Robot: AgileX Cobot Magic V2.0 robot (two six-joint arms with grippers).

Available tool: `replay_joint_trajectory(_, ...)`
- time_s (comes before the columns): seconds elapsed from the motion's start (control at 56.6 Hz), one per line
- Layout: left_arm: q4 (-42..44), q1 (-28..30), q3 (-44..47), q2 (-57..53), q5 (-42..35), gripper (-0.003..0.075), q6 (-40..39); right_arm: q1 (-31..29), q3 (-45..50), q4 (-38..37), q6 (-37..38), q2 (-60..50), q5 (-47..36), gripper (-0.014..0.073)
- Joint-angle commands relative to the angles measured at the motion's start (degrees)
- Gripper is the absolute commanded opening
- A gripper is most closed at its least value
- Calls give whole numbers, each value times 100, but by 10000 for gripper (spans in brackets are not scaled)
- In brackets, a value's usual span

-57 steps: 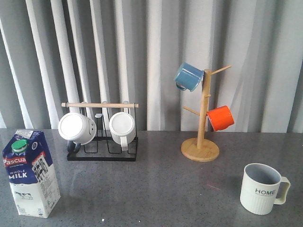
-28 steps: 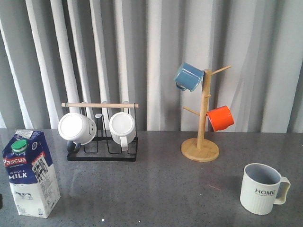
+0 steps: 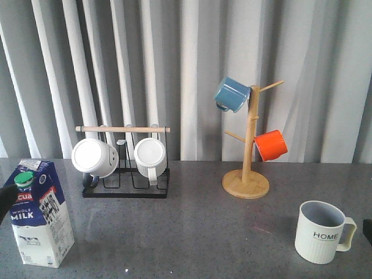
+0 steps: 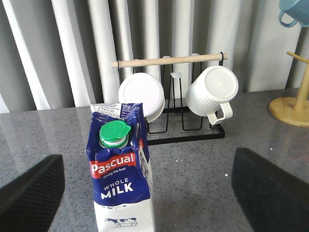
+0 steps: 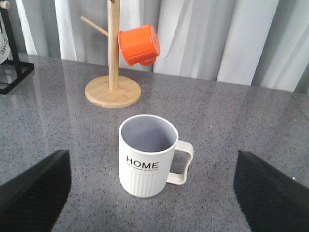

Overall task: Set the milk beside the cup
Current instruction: 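Lower the right gripper to the white HOME mug handle and grasp it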

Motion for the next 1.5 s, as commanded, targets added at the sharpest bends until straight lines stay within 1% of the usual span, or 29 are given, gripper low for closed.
replay_joint_trajectory(0.0, -72, -34, -201, -57, -427, 676, -52, -26, -202, -39, 13, 21, -704, 669)
replay_joint_trajectory(0.088, -72, -34, -201, -57, -427, 659, -52, -26, -202, 61, 14, 21, -845, 648)
replay_joint_trajectory(0.23, -72, -34, -201, -57, -427, 619, -52, -51, -181, -39, -41, 297, -1101, 610)
replay_joint_trajectory(0.336, -72, -34, -201, -57, -427, 584, -52, -434, 105, -39, -42, 622, -1712, 585)
replay_joint_trajectory(0.424, -72, -34, -201, -57, -427, 559, -52, -682, 649, -39, -1, 914, -2737, 573)
replay_joint_trajectory(0.583, -72, -29, -201, -57, -433, 519, -52, -830, 1419, -139, -83, 1780, -5279, 570)
replay_joint_trajectory(0.653, -72, -29, -201, -57, -433, 510, -52, -830, 1431, -238, -184, 2189, -5724, 570)
replay_joint_trajectory(0.777, -72, -29, -201, -57, -428, 502, -52, -830, 1291, -230, -285, 2964, -6032, 570)
replay_joint_trajectory(0.865, -72, -29, -201, -57, -428, 502, -52, -830, 1276, -182, -285, 3500, -6457, 569)
replay_joint_trajectory(0.989, -72, -29, -201, -57, -428, 502, -52, -830, 1276, 229, -290, 4058, -6812, 568)
replay_joint_trajectory(1.059, -72, -29, -201, -57, -428, 502, -52, -845, 1282, 286, -308, 4291, -6987, 568)
replay_joint_trajectory(1.148, -72, -29, -201, -57, -428, 502, -52, -1012, 1262, 134, -295, 4521, -7114, 568)
replay_joint_trajectory(1.324, -72, -29, -201, -57, -428, 502, -52, -1365, 1035, -209, -121, 4836, -7051, 568)
replay_joint_trajectory(1.413, -72, -29, -201, -57, -428, 502, -52, -1425, 928, -391, 113, 4958, -7053, 568)
replay_joint_trajectory(1.483, -72, -29, -201, -57, -428, 502, -52, -1425, 800, -509, 144, 5089, -7045, 568)
